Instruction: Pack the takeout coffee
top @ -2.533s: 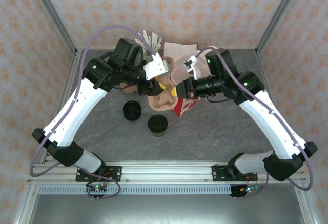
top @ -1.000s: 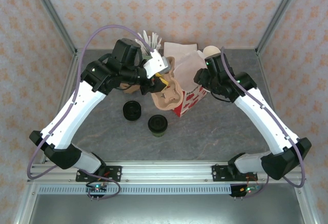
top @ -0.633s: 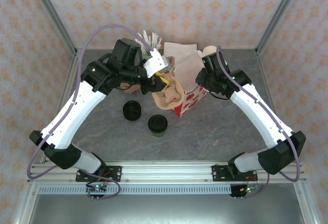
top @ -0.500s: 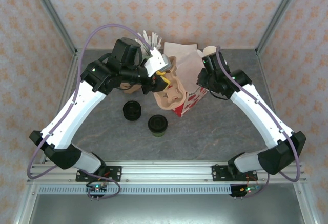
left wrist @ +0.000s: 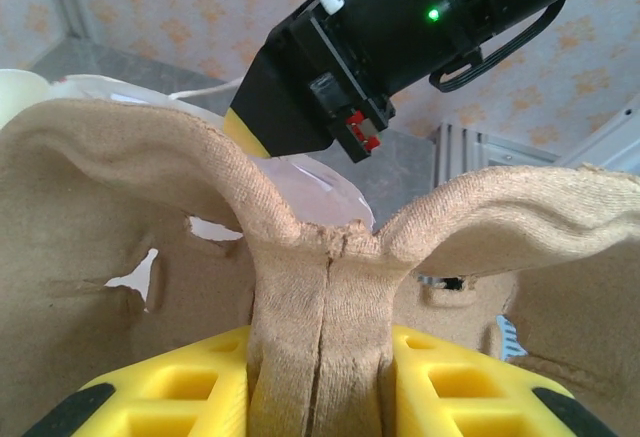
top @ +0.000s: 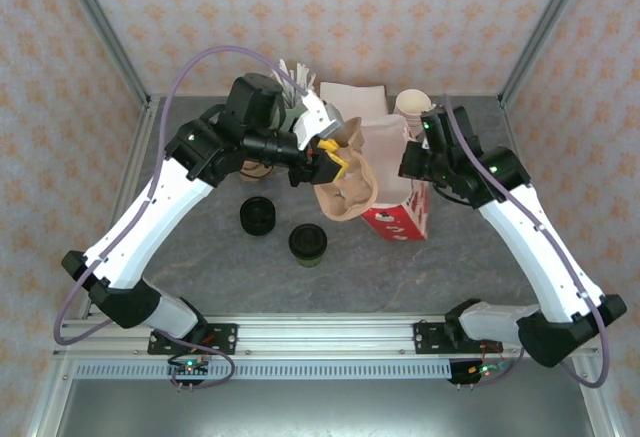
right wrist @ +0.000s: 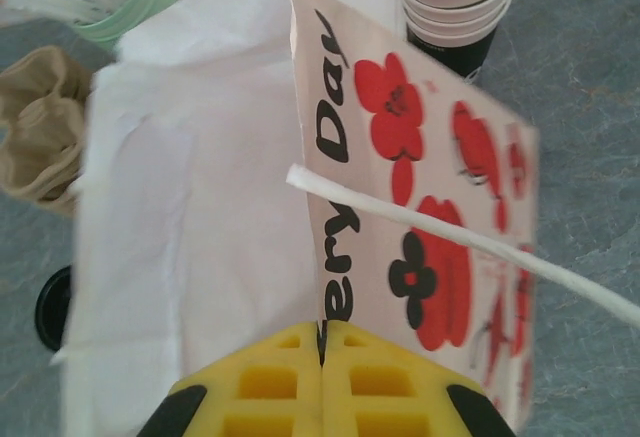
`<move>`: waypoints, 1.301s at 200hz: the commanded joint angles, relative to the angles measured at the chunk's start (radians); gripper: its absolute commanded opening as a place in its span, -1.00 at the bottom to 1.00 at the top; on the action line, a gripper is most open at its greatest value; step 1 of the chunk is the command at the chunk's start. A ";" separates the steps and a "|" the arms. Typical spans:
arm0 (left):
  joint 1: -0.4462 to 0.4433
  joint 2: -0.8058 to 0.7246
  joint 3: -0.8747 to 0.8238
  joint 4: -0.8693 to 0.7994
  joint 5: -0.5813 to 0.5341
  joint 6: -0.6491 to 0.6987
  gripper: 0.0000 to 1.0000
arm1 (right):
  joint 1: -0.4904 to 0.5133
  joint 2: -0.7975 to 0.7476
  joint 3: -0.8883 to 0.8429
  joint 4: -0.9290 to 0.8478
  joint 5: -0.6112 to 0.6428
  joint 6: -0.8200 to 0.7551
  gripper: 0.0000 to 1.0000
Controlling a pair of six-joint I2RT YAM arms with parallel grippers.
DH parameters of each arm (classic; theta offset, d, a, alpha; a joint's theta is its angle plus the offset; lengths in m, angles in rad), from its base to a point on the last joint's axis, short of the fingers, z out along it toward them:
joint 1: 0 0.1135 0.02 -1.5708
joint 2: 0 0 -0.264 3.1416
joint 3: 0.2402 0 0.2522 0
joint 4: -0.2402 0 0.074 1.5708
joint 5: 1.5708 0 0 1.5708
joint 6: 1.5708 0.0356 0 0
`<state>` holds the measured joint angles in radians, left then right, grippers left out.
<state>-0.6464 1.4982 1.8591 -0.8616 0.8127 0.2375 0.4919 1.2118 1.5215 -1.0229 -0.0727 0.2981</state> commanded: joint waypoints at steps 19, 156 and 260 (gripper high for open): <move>-0.055 0.066 0.052 0.025 0.065 -0.052 -0.36 | -0.003 -0.050 0.030 -0.087 -0.073 -0.134 -1.00; -0.062 0.225 0.038 -0.094 0.119 0.026 -0.35 | -0.004 -0.109 -0.024 -0.071 -0.232 -0.204 -1.00; -0.065 0.235 -0.088 0.062 0.013 -0.029 -0.36 | -0.003 -0.117 -0.092 -0.055 -0.385 -0.191 -1.00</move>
<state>-0.7090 1.7538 1.8050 -0.8726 0.8581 0.2161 0.4915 1.1069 1.4376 -1.0985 -0.3973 0.1108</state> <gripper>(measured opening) 0.324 0.045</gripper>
